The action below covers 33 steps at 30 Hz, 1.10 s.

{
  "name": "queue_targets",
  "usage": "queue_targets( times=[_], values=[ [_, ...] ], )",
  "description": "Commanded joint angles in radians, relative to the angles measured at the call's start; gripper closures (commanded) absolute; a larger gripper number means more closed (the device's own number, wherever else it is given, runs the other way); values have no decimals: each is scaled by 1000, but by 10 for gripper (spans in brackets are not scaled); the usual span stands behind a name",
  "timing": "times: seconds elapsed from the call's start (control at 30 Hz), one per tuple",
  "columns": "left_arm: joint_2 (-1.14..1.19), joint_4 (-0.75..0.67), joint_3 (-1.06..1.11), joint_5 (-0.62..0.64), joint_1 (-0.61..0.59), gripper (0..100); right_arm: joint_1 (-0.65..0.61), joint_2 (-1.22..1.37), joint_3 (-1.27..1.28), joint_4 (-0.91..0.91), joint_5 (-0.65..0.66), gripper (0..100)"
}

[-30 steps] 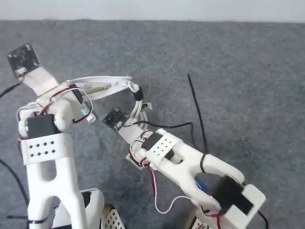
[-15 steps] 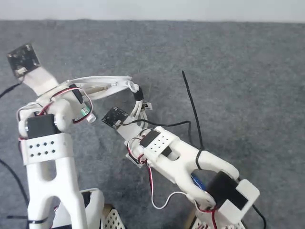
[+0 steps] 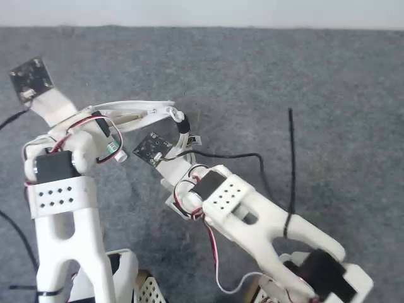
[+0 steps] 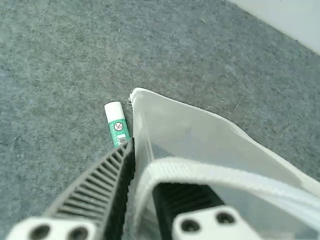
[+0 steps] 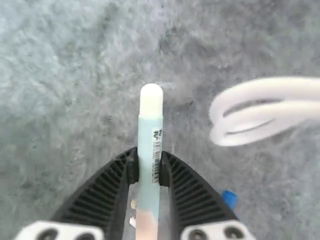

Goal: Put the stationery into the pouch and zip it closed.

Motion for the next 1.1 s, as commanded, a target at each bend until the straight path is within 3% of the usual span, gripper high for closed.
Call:
queue_targets(
  times=[0.0, 0.2, 0.57, 1.07],
  values=[
    [-9, -34, -18, 14, -9, 989, -7, -133, -8, 59, 2, 993],
    [-9, -35, -18, 14, -9, 989, -58, -285, 17, 131, 5, 993],
    [-9, -35, -16, 14, -9, 989, -58, -641, 244, -76, 8, 993],
    [-8, -35, -16, 14, -6, 989, -58, -940, 265, -166, 0, 993]
  ],
)
